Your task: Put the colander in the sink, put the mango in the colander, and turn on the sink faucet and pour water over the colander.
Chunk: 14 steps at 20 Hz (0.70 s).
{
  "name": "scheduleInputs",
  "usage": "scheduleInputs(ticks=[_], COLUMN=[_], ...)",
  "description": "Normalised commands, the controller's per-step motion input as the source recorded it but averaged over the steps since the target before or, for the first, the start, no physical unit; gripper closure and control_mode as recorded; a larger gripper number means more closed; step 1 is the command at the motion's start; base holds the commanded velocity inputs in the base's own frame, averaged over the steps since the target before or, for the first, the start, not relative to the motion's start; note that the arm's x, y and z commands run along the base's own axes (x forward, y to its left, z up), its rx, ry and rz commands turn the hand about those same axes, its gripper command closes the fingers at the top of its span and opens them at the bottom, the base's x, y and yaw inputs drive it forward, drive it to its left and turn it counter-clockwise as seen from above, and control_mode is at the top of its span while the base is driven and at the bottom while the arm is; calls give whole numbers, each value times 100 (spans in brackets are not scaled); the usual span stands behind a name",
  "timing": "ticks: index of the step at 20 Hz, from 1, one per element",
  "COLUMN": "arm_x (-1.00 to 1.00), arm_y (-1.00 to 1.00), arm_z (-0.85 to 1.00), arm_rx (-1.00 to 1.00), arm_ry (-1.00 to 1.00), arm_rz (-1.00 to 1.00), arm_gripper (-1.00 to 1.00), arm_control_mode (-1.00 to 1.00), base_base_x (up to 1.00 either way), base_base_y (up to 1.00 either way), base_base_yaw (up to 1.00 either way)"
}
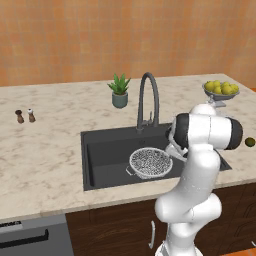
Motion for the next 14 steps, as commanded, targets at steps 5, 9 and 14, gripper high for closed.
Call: scheduleInputs(ticks=[5, 9, 14], arm_x=[-35, -11, -18], arm_y=[-8, -3, -28], arm_z=[95, 100, 94], arm_rx=[-3, -4, -3], arm_ry=[0, 0, 1], arm_rz=[-3, -6, -8], arm_gripper=[-100, -100, -100], arm_control_mode=[-100, -100, -100], base_base_x=[0, 0, 0], base_base_y=[0, 0, 0], base_base_yaw=[0, 0, 0])
